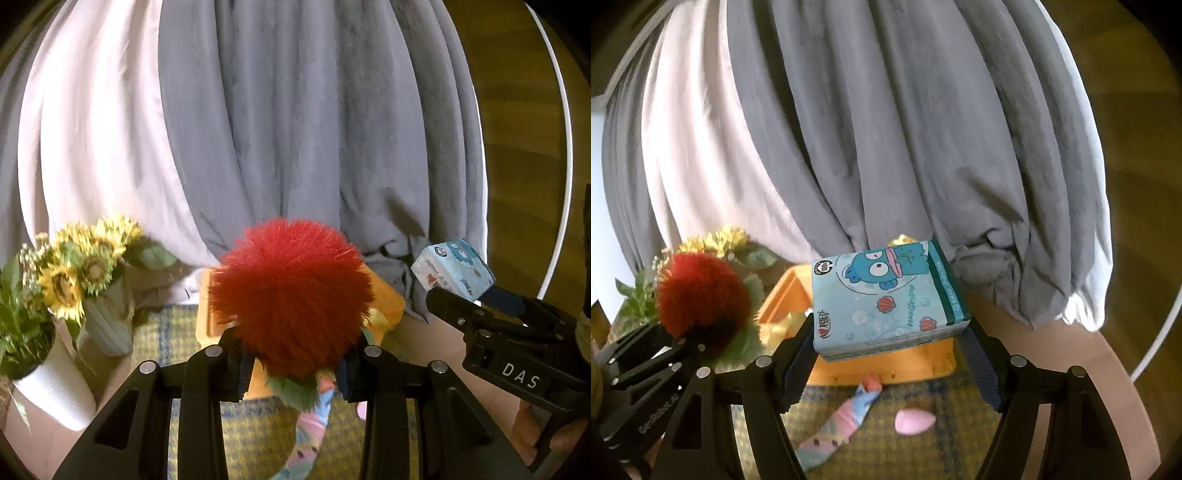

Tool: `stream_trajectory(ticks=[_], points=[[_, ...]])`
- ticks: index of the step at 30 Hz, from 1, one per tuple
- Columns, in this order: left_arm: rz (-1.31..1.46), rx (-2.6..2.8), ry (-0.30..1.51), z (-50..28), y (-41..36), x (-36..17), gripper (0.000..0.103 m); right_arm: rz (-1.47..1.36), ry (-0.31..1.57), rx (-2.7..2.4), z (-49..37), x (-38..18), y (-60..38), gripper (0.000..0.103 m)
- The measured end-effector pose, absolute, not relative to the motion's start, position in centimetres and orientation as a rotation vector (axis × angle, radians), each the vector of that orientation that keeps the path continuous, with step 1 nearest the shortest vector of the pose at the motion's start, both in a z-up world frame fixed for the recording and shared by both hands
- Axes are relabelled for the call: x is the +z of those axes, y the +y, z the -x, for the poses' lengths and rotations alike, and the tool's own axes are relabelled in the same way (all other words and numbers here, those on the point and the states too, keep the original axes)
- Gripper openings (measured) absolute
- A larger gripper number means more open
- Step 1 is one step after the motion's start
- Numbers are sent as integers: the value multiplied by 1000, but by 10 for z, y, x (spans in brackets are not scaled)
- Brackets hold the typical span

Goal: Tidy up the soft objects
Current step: 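Carry the doll over the crate and release it while the right tool drops the tissue pack in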

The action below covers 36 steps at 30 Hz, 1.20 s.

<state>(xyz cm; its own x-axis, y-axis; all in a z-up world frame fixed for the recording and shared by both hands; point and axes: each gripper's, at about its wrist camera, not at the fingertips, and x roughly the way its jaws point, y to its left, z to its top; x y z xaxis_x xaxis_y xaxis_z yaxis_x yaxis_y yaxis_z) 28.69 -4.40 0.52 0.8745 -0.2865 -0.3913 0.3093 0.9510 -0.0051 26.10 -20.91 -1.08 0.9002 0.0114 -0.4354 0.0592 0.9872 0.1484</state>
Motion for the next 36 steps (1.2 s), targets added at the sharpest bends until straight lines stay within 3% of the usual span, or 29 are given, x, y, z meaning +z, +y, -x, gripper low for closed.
stream_trajectory(ticks=[19,36], points=[[-76,-303,365,-362,-50,25,35,-137,382,-24,-334,10,-209,74],[-113,-273,548,-460,-67,-27,37,-103,508,-20,-425,-28,-212,75]])
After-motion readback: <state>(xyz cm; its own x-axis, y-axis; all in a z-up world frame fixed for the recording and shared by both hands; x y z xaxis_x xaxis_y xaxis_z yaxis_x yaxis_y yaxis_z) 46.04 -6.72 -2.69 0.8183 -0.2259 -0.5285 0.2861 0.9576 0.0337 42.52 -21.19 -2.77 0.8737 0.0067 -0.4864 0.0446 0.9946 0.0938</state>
